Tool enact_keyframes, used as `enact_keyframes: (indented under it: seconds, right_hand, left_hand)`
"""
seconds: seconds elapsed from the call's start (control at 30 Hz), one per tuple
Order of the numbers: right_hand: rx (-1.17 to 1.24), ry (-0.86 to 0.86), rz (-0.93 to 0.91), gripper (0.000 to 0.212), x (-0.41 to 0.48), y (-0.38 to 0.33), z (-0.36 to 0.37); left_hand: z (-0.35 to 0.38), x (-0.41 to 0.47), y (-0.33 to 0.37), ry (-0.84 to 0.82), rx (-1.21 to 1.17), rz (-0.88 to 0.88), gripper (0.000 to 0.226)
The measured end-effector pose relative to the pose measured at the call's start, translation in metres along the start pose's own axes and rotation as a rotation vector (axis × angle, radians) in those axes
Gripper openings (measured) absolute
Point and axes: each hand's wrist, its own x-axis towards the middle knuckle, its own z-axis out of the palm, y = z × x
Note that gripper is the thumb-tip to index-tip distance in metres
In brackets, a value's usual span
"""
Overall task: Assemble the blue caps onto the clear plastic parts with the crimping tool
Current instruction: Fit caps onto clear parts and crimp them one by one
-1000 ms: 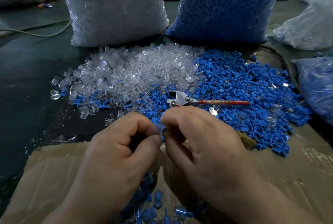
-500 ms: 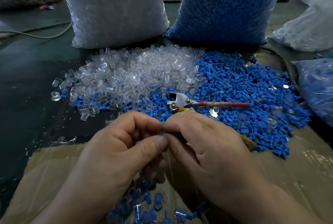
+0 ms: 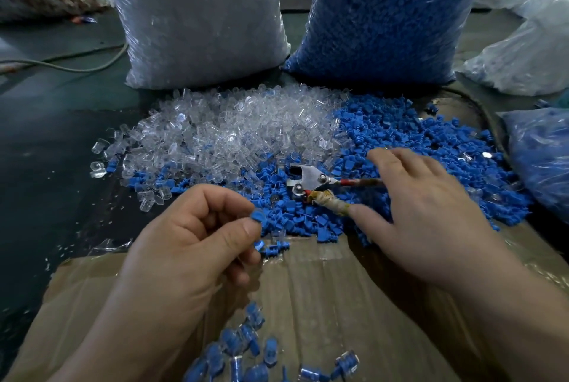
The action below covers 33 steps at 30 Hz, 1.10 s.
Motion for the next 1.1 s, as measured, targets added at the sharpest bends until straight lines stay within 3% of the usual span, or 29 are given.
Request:
enact_keyframes:
  seconds: [0.17, 0.37, 0.67, 0.9, 1.1]
  right_hand:
    - [-0.05, -0.059, -0.098, 0.077, 0.001, 0.005, 0.005]
    - [-0.092, 0.005, -0.158, 0.066, 0.01, -0.002, 0.011]
    - [0.238, 0.305, -0.1, 0.049, -0.002, -0.005, -0.006]
    - [0.246, 0.204, -0.372, 0.045, -0.025, -0.021, -0.012]
    - [0.227, 0.201, -0.442, 0.05, -0.028, -0.025, -0.009]
  left_hand:
    - [0.002, 0.0, 0.002, 0.019, -0.034, -0.035, 0.036]
    - [0.002, 0.002, 0.0, 0.033, -0.02, -0.068, 0.039]
    - [0.0, 0.003, 0.0, 0.075, -0.003, -0.001, 0.034]
    - [-0.001, 0.004, -0.001, 0.09, -0.01, 0.066, 0.022]
    - [-0.006, 0.003, -0.003, 0.046, -0.027, 0.082, 0.02]
